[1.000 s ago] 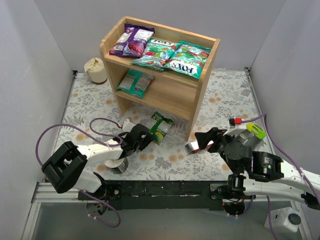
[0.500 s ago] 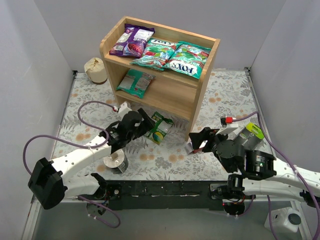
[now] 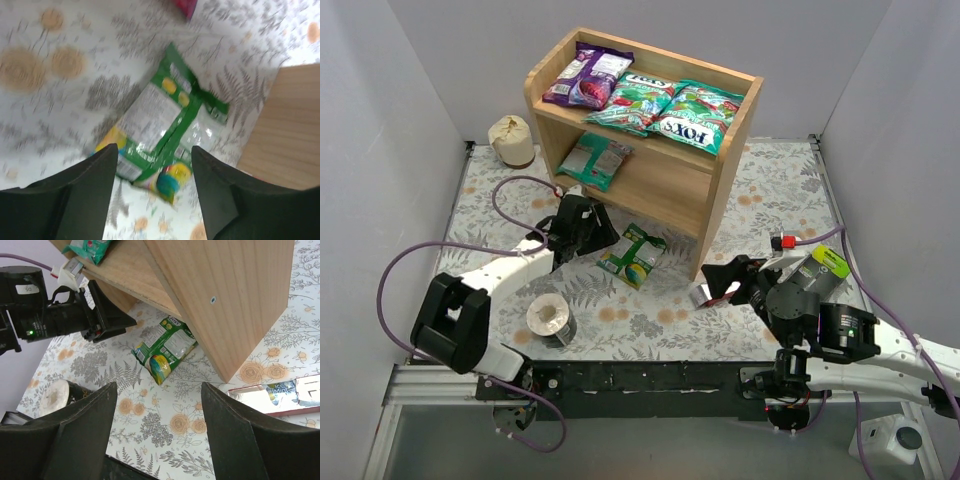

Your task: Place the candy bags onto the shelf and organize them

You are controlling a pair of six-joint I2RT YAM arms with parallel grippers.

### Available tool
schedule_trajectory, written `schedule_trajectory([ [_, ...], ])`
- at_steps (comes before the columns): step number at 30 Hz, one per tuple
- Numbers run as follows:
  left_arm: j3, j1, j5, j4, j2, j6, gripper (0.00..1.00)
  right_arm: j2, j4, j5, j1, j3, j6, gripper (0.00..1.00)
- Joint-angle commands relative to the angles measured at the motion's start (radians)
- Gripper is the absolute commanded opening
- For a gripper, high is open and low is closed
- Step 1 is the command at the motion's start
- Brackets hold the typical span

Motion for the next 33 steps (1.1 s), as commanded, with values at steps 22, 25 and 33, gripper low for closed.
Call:
schedule_trajectory([
  [22,-0.184,0.017,0.085,0.269,-0.009,0.063,0.68,0.047,0.032,-0.006,0.005,0.012,-0.005,0.75],
  [25,-0.169,0.017,0.068,0.294,0.015,0.078,0.68,0.047,0.024,-0.006,0.005,0.018,-0.007,0.75],
  [33,-0.098,0.018,0.042,0.314,0.176,0.113,0.67,0.036,0.004,-0.008,0.005,0.02,0.001,0.76],
])
